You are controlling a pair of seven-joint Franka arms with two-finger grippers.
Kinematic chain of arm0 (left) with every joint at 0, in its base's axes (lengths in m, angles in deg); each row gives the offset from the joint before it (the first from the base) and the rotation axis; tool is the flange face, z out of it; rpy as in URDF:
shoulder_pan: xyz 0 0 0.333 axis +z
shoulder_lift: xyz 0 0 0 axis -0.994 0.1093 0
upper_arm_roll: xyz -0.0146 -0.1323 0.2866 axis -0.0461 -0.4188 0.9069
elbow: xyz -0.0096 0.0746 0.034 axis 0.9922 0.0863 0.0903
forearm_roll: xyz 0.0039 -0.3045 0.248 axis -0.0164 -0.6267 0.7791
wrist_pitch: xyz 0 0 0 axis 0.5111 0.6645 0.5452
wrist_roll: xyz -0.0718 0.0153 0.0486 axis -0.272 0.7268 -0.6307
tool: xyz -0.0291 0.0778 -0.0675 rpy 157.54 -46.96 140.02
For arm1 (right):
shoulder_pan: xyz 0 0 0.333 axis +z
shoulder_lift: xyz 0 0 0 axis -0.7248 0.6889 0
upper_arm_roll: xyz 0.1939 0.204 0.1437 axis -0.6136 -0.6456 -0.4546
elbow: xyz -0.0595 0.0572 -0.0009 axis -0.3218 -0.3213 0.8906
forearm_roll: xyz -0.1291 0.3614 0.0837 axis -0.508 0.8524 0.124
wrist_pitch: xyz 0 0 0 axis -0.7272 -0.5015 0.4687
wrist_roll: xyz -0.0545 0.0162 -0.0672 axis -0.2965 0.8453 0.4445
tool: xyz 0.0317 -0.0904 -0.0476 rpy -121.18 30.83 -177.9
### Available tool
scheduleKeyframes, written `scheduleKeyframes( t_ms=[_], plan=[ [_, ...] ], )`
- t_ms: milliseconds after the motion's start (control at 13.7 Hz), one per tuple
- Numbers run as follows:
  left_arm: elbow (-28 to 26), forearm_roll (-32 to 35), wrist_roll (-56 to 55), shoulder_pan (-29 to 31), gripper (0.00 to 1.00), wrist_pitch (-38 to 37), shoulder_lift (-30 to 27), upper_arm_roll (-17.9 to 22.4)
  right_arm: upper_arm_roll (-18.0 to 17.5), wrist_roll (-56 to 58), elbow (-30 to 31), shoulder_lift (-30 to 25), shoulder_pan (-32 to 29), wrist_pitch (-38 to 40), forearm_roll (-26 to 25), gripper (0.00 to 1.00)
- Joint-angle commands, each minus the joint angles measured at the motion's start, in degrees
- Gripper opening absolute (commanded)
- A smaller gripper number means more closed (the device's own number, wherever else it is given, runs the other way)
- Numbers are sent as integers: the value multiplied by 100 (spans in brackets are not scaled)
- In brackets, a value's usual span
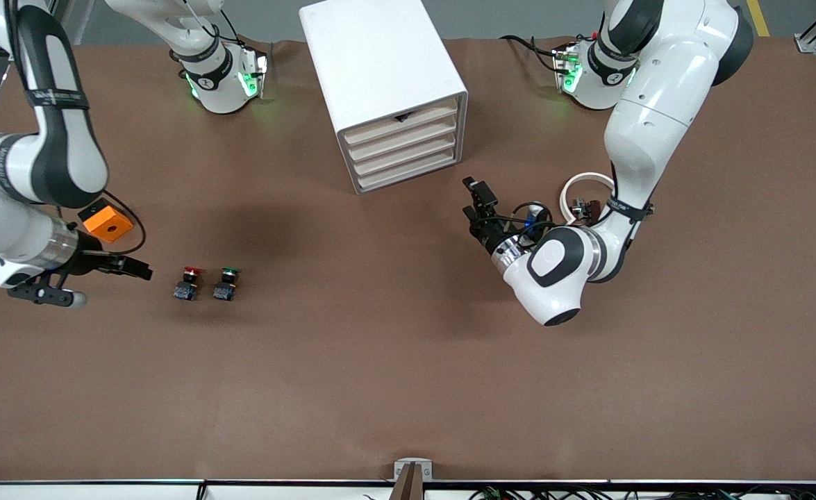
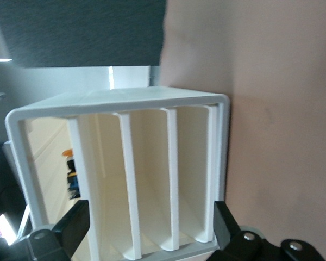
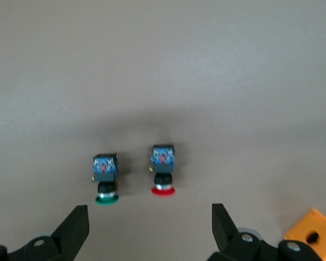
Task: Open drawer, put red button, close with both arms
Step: 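Grasp the drawer front with the left gripper while the right gripper lowers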
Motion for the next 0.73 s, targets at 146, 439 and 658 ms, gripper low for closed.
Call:
scheduleKeyframes(
  t_ms=[146,439,658],
  plan=[
    [90,-645,-359,-318,100,-400,151,12,23,-143,759,353,30,-1444,-149,100],
    [-51,-645,-350,-582,71,-409,204,30,23,-880,1051,898,250,-2246,-140,100],
    [-7,-680,-350,-793,43,-409,458,21,14,-908,1033,1258,285,-2650,-96,100]
  ],
)
